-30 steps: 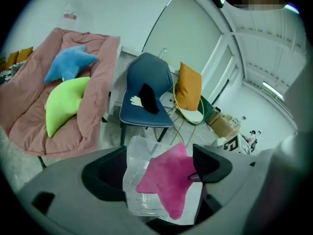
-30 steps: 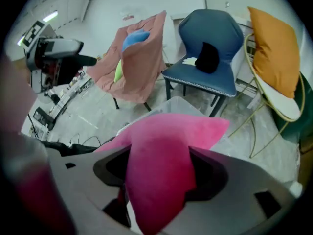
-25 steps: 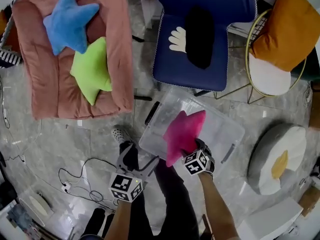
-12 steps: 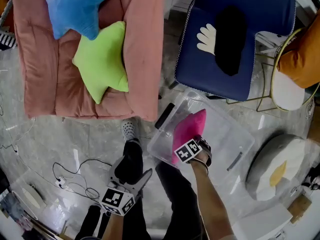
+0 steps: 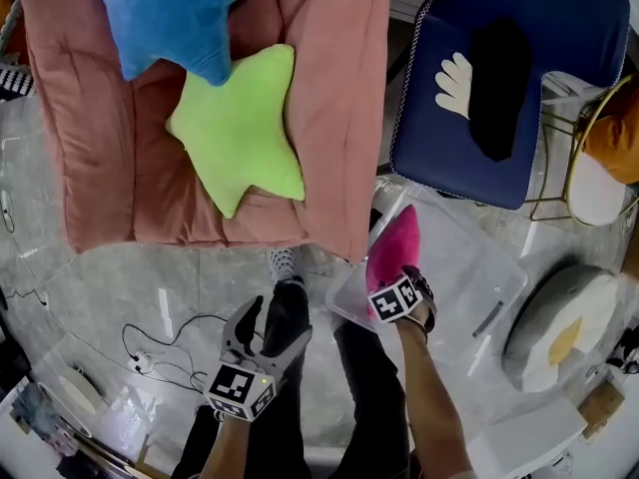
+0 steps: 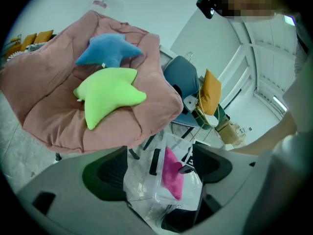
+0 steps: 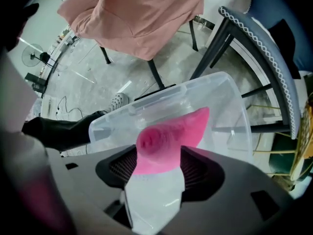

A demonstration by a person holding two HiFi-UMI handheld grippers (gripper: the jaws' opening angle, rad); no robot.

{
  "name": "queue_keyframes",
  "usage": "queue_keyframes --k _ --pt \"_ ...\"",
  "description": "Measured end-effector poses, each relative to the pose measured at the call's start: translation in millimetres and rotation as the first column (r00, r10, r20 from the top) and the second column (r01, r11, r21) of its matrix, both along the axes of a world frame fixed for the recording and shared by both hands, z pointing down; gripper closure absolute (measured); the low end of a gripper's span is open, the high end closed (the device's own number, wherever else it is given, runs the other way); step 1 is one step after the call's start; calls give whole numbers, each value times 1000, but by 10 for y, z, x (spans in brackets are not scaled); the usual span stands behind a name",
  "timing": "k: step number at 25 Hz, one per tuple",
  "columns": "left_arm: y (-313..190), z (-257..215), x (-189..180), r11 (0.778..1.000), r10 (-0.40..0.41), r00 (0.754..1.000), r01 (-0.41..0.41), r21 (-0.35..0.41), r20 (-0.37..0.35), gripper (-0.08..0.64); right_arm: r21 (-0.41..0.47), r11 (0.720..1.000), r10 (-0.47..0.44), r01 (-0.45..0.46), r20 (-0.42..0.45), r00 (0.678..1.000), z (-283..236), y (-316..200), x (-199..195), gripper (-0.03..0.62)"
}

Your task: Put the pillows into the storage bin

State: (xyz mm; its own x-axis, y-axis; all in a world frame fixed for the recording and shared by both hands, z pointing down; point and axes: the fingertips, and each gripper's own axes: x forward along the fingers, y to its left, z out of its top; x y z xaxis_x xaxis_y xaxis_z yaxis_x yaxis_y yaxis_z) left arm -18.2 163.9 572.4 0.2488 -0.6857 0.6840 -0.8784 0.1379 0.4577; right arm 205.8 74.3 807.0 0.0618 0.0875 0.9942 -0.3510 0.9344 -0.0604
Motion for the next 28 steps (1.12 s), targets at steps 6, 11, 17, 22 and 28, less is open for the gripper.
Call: queue_keyframes --k 6,11,17,22,28 --pt "-149 -30 -214 1000 23 1000 -23 4 -4 155 73 997 17 -25 105 994 -665 -310 -335 322" --pt "-216 8 -584 998 -57 998 57 4 17 155 246 964 9 -102 354 935 -1970 -839 -1105 322" --pt "-360 90 -1066 986 -164 986 164 25 27 155 421 894 -268 155 224 937 -2613 -953 -1693 316" --pt "-495 82 -1507 980 -195 980 193 50 44 155 404 901 -281 158 266 922 -2924 -1007 -1903 316" --pt "-899 -37 -2287 967 -231 968 217 137 99 155 480 868 -343 126 395 852 -3382 -1477 -2860 315"
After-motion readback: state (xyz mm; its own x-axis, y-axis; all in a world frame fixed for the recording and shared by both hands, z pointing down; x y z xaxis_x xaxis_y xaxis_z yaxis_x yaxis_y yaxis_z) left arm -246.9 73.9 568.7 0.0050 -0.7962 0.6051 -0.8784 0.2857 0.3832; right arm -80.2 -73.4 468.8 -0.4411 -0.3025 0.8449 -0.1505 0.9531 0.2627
